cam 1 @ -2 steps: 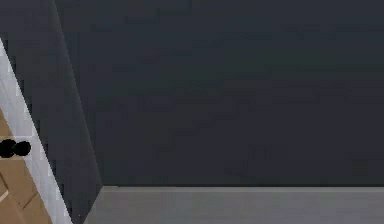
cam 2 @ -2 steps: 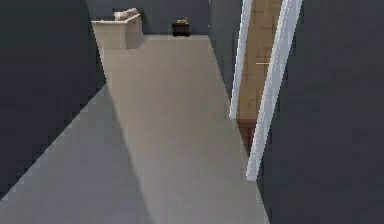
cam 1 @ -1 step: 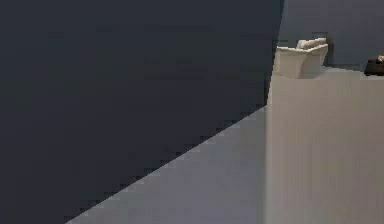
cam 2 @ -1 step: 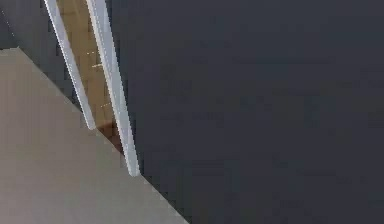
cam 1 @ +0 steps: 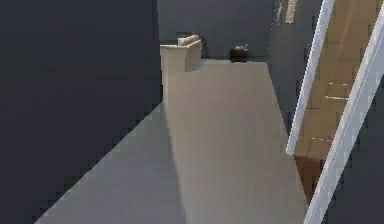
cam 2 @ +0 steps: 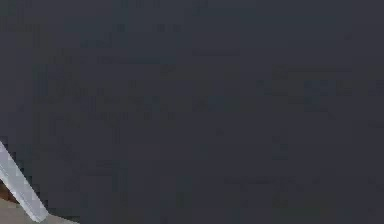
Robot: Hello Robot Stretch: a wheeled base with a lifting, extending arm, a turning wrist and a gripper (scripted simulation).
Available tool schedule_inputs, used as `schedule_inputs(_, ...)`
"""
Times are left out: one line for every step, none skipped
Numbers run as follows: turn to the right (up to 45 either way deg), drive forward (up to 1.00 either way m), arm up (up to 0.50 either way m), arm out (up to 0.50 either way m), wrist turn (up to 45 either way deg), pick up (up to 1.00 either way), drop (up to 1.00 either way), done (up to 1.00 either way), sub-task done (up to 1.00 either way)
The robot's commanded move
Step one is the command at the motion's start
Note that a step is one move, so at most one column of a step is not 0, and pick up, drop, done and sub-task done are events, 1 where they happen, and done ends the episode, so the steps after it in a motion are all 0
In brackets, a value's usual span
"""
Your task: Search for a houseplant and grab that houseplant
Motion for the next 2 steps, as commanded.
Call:
schedule_inputs(0.0, 1.0, 0.0, 0.0, 0.0, 0.0, 0.0, 0.0, 0.0)
schedule_inputs(0.0, 1.0, 0.0, 0.0, 0.0, 0.0, 0.0, 0.0, 0.0)
